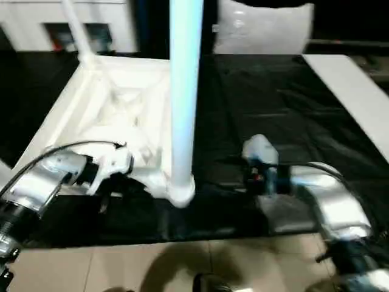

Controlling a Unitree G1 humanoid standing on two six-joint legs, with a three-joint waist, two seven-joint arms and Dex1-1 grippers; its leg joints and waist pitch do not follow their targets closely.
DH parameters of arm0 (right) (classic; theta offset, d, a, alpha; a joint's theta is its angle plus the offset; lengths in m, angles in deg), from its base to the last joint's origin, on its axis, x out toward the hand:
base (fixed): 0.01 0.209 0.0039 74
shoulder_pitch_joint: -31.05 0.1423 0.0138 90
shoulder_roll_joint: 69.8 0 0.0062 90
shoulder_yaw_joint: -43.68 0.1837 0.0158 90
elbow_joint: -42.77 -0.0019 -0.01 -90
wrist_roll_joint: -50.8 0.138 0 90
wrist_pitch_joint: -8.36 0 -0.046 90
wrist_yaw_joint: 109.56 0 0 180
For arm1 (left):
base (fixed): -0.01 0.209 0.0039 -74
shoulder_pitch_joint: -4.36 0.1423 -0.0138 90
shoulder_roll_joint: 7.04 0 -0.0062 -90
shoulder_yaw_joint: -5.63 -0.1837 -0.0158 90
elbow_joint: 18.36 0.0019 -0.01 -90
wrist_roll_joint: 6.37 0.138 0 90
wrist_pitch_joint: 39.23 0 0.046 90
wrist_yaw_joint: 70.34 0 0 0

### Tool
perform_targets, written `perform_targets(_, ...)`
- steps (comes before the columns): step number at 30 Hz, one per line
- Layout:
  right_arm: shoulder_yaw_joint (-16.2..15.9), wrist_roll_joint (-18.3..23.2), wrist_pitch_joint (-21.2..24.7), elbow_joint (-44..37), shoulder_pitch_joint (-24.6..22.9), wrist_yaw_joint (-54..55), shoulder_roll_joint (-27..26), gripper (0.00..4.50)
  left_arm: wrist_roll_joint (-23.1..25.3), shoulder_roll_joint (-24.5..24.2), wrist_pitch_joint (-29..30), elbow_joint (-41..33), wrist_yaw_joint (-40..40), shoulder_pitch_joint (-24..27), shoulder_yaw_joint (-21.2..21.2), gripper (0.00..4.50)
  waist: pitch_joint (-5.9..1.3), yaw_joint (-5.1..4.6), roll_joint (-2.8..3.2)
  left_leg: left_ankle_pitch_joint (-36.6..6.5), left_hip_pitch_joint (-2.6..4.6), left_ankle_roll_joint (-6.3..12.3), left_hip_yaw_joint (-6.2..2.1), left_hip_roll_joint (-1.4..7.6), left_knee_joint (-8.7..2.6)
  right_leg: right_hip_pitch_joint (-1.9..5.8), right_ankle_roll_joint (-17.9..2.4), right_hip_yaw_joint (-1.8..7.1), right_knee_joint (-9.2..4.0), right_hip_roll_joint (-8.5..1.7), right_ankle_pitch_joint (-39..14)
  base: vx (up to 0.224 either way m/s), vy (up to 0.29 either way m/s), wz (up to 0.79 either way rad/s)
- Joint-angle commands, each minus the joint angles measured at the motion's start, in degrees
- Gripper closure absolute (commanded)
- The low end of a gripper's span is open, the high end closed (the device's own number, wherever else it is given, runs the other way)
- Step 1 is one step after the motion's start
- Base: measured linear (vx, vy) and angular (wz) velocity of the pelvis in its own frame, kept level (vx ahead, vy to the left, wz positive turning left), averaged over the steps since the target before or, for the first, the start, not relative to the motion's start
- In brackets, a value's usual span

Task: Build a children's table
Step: Rotate table base, then rotate leg to tighten

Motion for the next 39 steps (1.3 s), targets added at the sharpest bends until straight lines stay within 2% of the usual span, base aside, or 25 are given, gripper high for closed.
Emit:
perform_targets(1, -1.07, -0.73, -1.73, 2.42, 1.49, -2.34, -0.68, 0.28, -1.93, 1.93, -0.79, -0.58, -0.86, -0.50, -0.79, 4.50, -2.88, 0.23, -0.67, -2.57, -0.55, 7.26, 0.03, 2.56, -4.18, 3.55, -12.52, 2.86, -4.64, -4.22, -17.36, 0.000, 0.000, 0.00)
perform_targets(3, -1.83, -1.36, -2.66, 4.03, 2.60, -3.17, -1.34, 0.38, -1.46, 2.43, -1.07, -0.26, -1.04, -1.17, -1.27, 4.50, -3.04, 0.47, -0.68, -0.81, -0.66, 7.87, 0.02, 2.55, -4.12, 3.86, -13.87, 2.87, -4.12, -4.33, -13.19, 0.000, 0.000, 0.00)
perform_targets(4, -2.79, -2.04, -3.90, 5.15, 3.45, -4.27, -1.73, 0.38, -0.66, 2.74, -1.27, 0.03, -0.95, -1.61, -1.75, 4.50, -2.86, 0.37, -0.71, 0.09, -0.90, 8.53, 0.04, 2.46, -4.11, 3.90, -14.81, 2.82, -3.88, -4.39, -11.09, 0.000, 0.000, 0.00)
perform_targets(5, -3.49, -2.27, -4.14, 5.66, 3.95, -5.19, -1.88, 0.61, -0.18, 2.91, -1.35, 0.32, -0.90, -1.87, -2.00, 4.50, -3.00, 0.50, -0.65, 0.49, -0.76, 8.77, 0.08, 2.53, -4.04, 3.86, -15.15, 2.80, -3.79, -4.46, -10.30, 0.000, 0.000, 0.00)
perform_targets(6, -3.94, -2.40, -4.26, 5.95, 4.24, -5.81, -1.96, 0.73, 0.09, 3.01, -1.36, 0.43, -0.86, -2.00, -2.15, 4.50, -2.83, 0.56, -0.71, 0.61, -0.88, 9.39, 0.15, 2.48, -3.97, 3.89, -15.56, 2.83, -3.81, -4.56, -9.80, 0.000, 0.000, 0.00)
perform_targets(8, -4.85, -3.00, -5.03, 6.62, 4.75, -6.84, -2.07, 0.81, 0.52, 3.11, -1.58, 0.86, -0.53, -2.26, -2.38, 4.50, -2.61, 0.93, -0.70, 0.00, -0.82, 9.39, 0.15, 2.64, -4.07, 3.89, -15.48, 2.90, -3.99, -4.75, -11.22, 0.000, 0.000, 0.00)
perform_targets(9, -5.95, -3.84, -5.73, 7.40, 5.26, -7.87, -2.03, 1.04, 1.18, 2.92, -1.94, 1.29, -0.44, -2.60, -2.89, 4.50, -2.37, 1.19, -0.98, -1.12, -0.75, 8.94, 0.22, 2.66, -4.17, 3.80, -14.91, 2.93, -4.19, -4.73, -13.19, 0.000, 0.000, 0.00)
perform_targets(10, -6.07, -3.94, -5.80, 7.50, 5.32, -7.96, -2.04, 1.04, 1.25, 2.90, -1.99, 1.34, -0.43, -2.64, -2.94, 4.50, -2.37, 1.19, -0.98, -1.12, -0.75, 8.94, 0.22, 2.66, -4.17, 3.80, -14.91, 2.93, -4.19, -4.73, -13.19, 0.000, 0.000, 0.00)
perform_targets(11, -6.49, -4.44, -6.37, 8.49, 5.86, -8.22, -2.29, 1.14, 1.43, 2.91, -2.15, 1.60, -0.45, -2.87, -3.05, 4.50, -2.24, 1.32, -0.93, -1.82, -0.71, 8.20, 0.18, 2.72, -4.31, 3.74, -14.25, 2.98, -4.39, -4.86, -15.13, 0.000, 0.000, 0.00)
perform_targets(16, -7.04, -5.59, -8.15, 11.71, 7.43, -8.97, -3.16, 1.59, 1.45, 2.96, -2.20, 2.01, -0.77, -3.29, -2.89, 4.50, -2.00, 1.22, -1.06, -3.69, -0.66, 6.83, 0.13, 2.68, -4.54, 3.62, -12.99, 3.03, -4.78, -4.87, -18.87, 0.000, 0.000, 0.00)
perform_targets(20, -7.45, -6.14, -8.61, 12.83, 8.23, -9.00, -3.81, 1.72, 1.70, 2.80, -2.58, 2.42, -0.78, -3.36, -2.87, 4.50, -1.96, 1.19, -1.15, -3.10, -0.79, 6.98, 0.11, 2.71, -4.57, 3.70, -13.03, 3.06, -4.64, -4.86, -17.71, 0.000, 0.000, 0.00)
perform_targets(21, -7.86, -6.44, -8.92, 13.28, 8.44, -9.13, -4.07, 1.98, 1.76, 2.71, -2.85, 2.76, -0.75, -3.36, -2.88, 4.50, -1.91, 1.12, -1.15, -3.14, -0.84, 6.88, 0.08, 2.76, -4.63, 3.73, -13.14, 3.05, -4.64, -4.92, -17.69, 0.000, 0.000, 0.00)
perform_targets(22, -8.09, -6.69, -9.22, 13.49, 8.53, -9.15, -4.20, 1.98, 1.81, 2.63, -2.95, 2.93, -0.76, -3.36, -2.88, 4.50, -1.91, 1.12, -1.15, -3.14, -0.84, 6.88, 0.08, 2.76, -4.63, 3.73, -13.14, 3.05, -4.64, -4.92, -17.69, 0.000, 0.000, 0.00)
perform_targets(26, -8.14, -6.98, -9.61, 14.24, 8.80, -9.42, -4.76, 2.25, 1.98, 2.44, -3.20, 3.20, -0.72, -3.36, -2.97, 4.50, -1.50, 0.98, -1.23, -5.90, -0.67, 6.03, 0.04, 2.82, -4.94, 3.49, -12.08, 3.16, -5.13, -4.97, -22.11, 0.000, 0.000, 0.00)
perform_targets(27, -8.03, -7.15, -9.94, 14.59, 9.04, -9.39, -5.13, 2.25, 1.84, 2.41, -2.98, 3.06, -0.79, -3.32, -2.84, 4.50, -1.41, 0.93, -1.36, -6.26, -0.74, 5.86, -0.02, 2.84, -5.04, 3.47, -11.76, 3.17, -5.19, -4.97, -23.08, 0.000, 0.000, 0.00)
perform_targets(28, -7.72, -6.23, -8.12, 14.29, 9.19, -9.58, -5.32, 2.25, 1.71, 2.41, -2.84, 2.92, -0.85, -3.29, -2.75, 4.50, -1.40, 0.94, -1.35, -6.41, -0.73, 5.77, -0.03, 2.84, -5.04, 3.46, -11.75, 3.22, -5.19, -5.00, -23.25, 0.000, 0.000, 0.00)
perform_targets(30, -6.74, -3.33, -3.32, 12.65, 9.39, -10.42, -5.74, 1.84, 1.52, 2.44, -2.74, 2.76, -0.89, -3.18, -2.41, 4.50, -1.38, 0.92, -1.45, -6.34, -0.65, 5.90, -0.03, 2.80, -5.13, 3.56, -11.83, 3.31, -5.20, -4.91, -23.20, 0.000, 0.000, 0.00)
perform_targets(31, -6.64, -2.42, -1.98, 11.93, 9.34, -10.89, -5.62, 1.84, 1.50, 2.43, -2.77, 2.75, -0.93, -3.13, -2.36, 4.50, -1.38, 0.96, -1.44, -6.05, -0.61, 5.99, -0.03, 2.83, -5.13, 3.57, -11.90, 3.34, -5.20, -4.93, -22.90, 0.000, 0.000, 0.00)
perform_targets(33, -6.54, -2.04, -1.67, 11.21, 9.27, -10.89, -5.46, 1.62, 1.48, 2.40, -2.76, 2.65, -0.95, -3.03, -2.34, 4.50, -1.48, 1.05, -1.43, -5.04, -0.59, 6.06, 0.08, 2.88, -5.06, 3.52, -12.39, 3.32, -5.09, -4.99, -21.36, 0.000, 0.000, 0.00)
perform_targets(36, -6.46, -3.08, -2.94, 11.42, 9.21, -9.67, -5.55, 1.52, 1.49, 2.37, -2.70, 2.65, -0.87, -2.98, -2.32, 4.50, -1.46, 1.06, -1.30, -4.67, -0.52, 5.93, 0.14, 2.96, -5.06, 3.42, -12.89, 3.32, -4.98, -5.00, -20.29, 0.000, 0.000, 0.00)
perform_targets(37, -6.30, -3.83, -3.30, 11.84, 9.22, -8.83, -5.76, 1.30, 1.50, 2.34, -2.81, 2.75, -0.84, -3.00, -2.28, 4.50, -1.41, 1.11, -1.31, -4.73, -0.50, 5.90, 0.19, 2.97, -5.07, 3.40, -13.04, 3.32, -4.97, -4.99, -20.11, 0.000, 0.000, 0.00)
perform_targets(38, -6.30, -3.83, -3.30, 11.84, 9.22, -8.83, -5.76, 1.30, 1.50, 2.34, -2.81, 2.75, -0.84, -3.00, -2.28, 4.50, -1.35, 1.10, -1.19, -4.75, -0.54, 5.80, 0.19, 2.95, -5.10, 3.39, -13.06, 3.33, -4.94, -4.98, -20.08, 0.000, 0.000, 0.00)
perform_targets(39, -6.13, -3.64, -2.52, 11.99, 9.27, -8.96, -5.82, 1.57, 1.48, 2.31, -2.81, 2.75, -0.89, -3.00, -2.24, 4.50, -1.33, 1.09, -1.14, -4.96, -0.56, 5.73, 0.20, 2.94, -5.14, 3.43, -13.09, 3.34, -5.00, -5.01, -20.26, 0.000, 0.000, 0.00)
